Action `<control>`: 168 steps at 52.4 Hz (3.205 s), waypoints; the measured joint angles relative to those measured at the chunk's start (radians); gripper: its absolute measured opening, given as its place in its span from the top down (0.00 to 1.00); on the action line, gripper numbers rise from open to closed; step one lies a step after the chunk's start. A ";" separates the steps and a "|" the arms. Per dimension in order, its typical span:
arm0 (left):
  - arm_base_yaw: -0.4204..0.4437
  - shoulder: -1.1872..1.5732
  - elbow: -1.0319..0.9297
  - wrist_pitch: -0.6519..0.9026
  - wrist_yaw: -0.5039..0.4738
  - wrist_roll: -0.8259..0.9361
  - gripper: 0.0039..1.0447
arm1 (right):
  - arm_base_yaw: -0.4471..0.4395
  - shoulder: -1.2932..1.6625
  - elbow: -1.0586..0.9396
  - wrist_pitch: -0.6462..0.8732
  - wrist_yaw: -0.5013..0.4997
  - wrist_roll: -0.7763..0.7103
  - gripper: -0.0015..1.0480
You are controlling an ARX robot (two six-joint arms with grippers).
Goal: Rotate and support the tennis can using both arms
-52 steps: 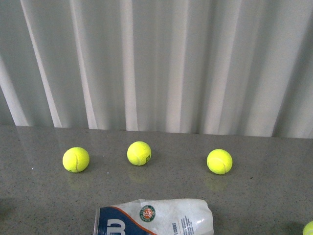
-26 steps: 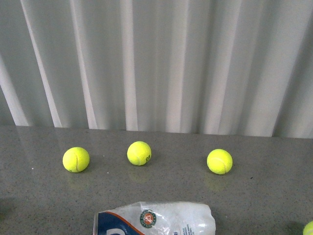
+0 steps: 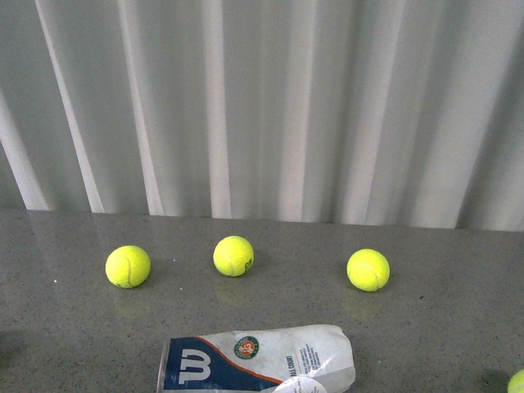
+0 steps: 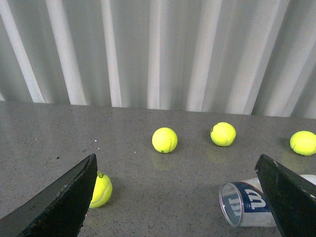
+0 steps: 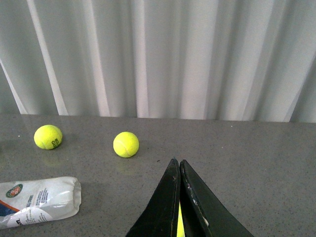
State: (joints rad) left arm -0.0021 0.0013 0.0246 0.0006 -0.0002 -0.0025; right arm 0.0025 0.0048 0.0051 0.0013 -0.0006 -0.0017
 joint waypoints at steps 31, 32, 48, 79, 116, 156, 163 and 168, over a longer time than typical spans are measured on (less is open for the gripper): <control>0.000 0.000 0.000 0.000 0.000 0.000 0.06 | 0.000 0.000 0.000 -0.001 0.000 0.001 0.08; 0.000 0.000 0.000 0.000 0.000 0.000 0.06 | 0.000 0.000 0.000 -0.001 0.000 0.001 0.07; 0.000 0.000 0.000 0.000 0.000 0.000 0.06 | 0.000 0.000 0.000 -0.001 0.000 0.001 0.07; 0.077 1.503 0.530 0.462 0.336 -0.062 0.06 | 0.000 -0.001 0.000 -0.001 -0.001 0.001 0.07; -0.002 1.933 0.772 0.313 0.507 -0.060 0.06 | 0.000 -0.001 0.000 -0.001 0.000 0.001 0.07; -0.165 2.045 0.713 0.519 0.606 -0.264 0.06 | 0.000 -0.001 0.000 -0.001 -0.001 0.001 0.07; -0.179 2.079 0.714 0.602 0.621 -0.333 0.06 | 0.000 -0.001 0.000 -0.001 -0.001 0.001 0.07; -0.188 2.110 0.719 0.636 0.623 -0.371 0.06 | 0.000 -0.001 0.000 -0.001 -0.001 0.001 0.07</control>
State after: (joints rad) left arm -0.1902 2.1117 0.7433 0.6361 0.6231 -0.3737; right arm 0.0025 0.0040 0.0051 0.0006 -0.0013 -0.0006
